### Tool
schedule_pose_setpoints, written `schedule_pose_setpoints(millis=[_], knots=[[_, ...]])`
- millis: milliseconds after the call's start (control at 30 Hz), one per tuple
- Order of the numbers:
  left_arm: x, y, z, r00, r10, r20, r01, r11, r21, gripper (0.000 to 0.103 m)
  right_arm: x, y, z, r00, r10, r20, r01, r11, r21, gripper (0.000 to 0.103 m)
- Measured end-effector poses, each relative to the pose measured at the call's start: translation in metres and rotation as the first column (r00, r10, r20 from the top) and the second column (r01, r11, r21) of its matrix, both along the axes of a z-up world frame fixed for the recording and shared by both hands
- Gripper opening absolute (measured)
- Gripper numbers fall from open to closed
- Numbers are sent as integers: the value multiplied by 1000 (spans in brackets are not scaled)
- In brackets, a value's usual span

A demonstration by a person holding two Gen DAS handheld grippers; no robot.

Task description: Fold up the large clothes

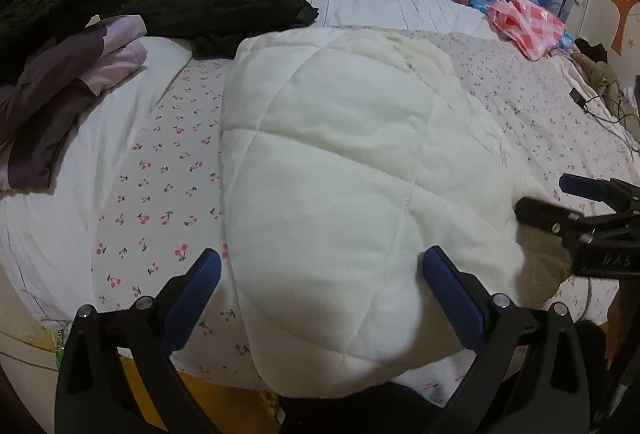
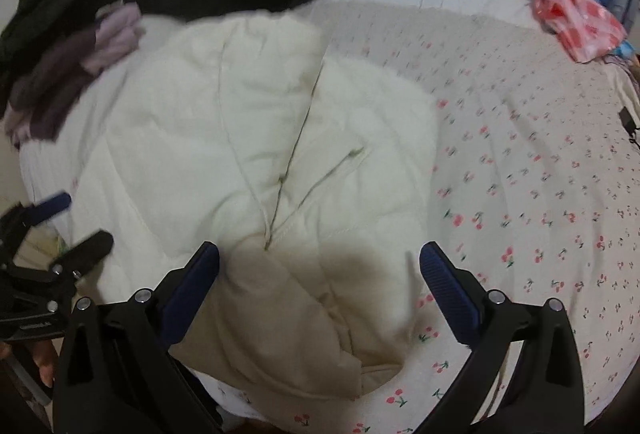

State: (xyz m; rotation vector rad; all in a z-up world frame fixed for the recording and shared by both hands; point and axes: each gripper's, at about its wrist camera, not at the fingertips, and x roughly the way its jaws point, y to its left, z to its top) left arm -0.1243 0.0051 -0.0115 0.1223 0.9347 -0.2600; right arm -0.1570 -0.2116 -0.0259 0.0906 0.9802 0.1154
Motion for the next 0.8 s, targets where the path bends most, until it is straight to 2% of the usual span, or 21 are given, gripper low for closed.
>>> schedule_pose_setpoints(millis=[100, 133, 200, 233, 267, 333, 400, 433, 500, 567, 633, 700, 800], knots=[[9, 6, 8, 1000, 14, -8, -14, 999, -48, 97, 7, -7, 12, 999, -24, 32, 24, 999, 25, 96], [15, 11, 9, 999, 16, -37, -20, 994, -105, 97, 15, -12, 10, 1000, -23, 12, 23, 999, 35, 96], [26, 21, 4, 994, 26, -109, -46, 980, -191, 97, 30, -10, -9, 995, -1, -101, 3, 1000, 24, 96], [34, 26, -4, 986, 16, -166, -56, 970, -238, 97, 34, -11, -21, 988, 24, -151, -14, 998, 65, 96], [38, 29, -9, 980, 7, -198, -59, 964, -259, 97, 33, -19, -23, 988, 13, -151, 4, 994, 110, 96], [38, 35, -8, 981, -10, -195, -46, 958, -282, 97, 25, -29, -14, 994, -12, -107, 27, 990, 137, 96], [43, 51, -7, 978, -10, -211, -67, 933, -353, 97, 17, -39, -2, 997, -57, -45, 63, 989, 136, 96], [50, 67, -9, 969, 17, -247, -121, 902, -413, 97, 16, -45, 1, 996, -83, -36, 87, 987, 134, 96], [59, 79, -16, 956, 37, -292, -175, 867, -466, 97, 19, -52, -5, 993, -100, -65, 108, 984, 143, 96], [71, 75, -30, 946, 13, -324, -168, 874, -456, 98, 25, -48, -22, 987, -96, -128, 115, 982, 151, 96], [78, 62, -48, 929, -44, -368, -147, 867, -476, 98, 32, -42, -46, 980, -67, -189, 107, 971, 213, 96], [79, 50, -48, 930, -62, -363, -113, 890, -441, 98, 32, -39, -62, 973, -77, -218, 141, 945, 296, 96], [66, 29, -16, 956, -137, -258, 22, 915, -402, 95, 37, -32, -62, 980, -79, -184, 144, 917, 372, 97]])
